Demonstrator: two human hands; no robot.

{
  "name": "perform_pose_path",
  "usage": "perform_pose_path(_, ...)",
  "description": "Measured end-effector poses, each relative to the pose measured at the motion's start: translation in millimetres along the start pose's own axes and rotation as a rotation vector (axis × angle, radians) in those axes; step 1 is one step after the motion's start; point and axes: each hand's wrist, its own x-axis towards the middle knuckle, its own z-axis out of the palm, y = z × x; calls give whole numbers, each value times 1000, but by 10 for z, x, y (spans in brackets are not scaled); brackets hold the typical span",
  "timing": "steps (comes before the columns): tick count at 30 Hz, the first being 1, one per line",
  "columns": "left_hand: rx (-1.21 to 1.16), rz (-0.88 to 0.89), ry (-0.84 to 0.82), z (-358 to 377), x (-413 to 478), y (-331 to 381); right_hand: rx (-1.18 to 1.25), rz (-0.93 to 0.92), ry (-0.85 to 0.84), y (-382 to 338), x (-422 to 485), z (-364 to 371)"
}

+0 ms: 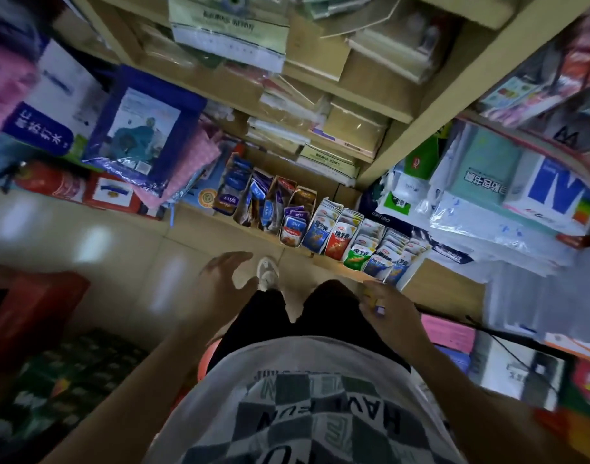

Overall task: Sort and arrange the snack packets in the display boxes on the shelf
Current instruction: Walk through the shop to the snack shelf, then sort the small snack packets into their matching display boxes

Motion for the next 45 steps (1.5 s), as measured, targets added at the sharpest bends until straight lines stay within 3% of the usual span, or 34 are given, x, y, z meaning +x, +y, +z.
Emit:
perform_pose_path(6, 29, 61, -113, 327, 975, 166, 147, 72, -12, 146, 595, 141)
perform_pose_path(12, 292, 62, -365, 1124, 1649, -113, 123, 16, -28, 338, 1600, 605)
perform_pose_path(17, 473, 286, -455, 1928, 2215, -539, -4, -22, -73, 589, 2272, 1327)
perform_pose_path(20, 550, 476, -414, 2404, 2425, -817, -118, -45, -38, 705, 2477, 1823)
perform_pose_path(23, 471, 628, -296, 2731, 2493, -1164, -155, -50, 49, 848, 2569, 2345)
perform_pose_path(30, 172, 884, -103, 2877, 2596, -1782, -83, -115, 585, 1055, 2773, 3040)
perform_pose_path(36, -180, 603, 215, 2889, 2706, -1871, -192, -198, 758, 1176, 2883, 3190)
perform_pose_path(40, -400, 545, 250, 2903, 2654, -1908, -190, -188, 843, 1201, 2947, 3315)
perform_pose_path(45, -539, 492, 188, 2841, 2344, -1997, 66, -214, 876, 873, 2706, 3249)
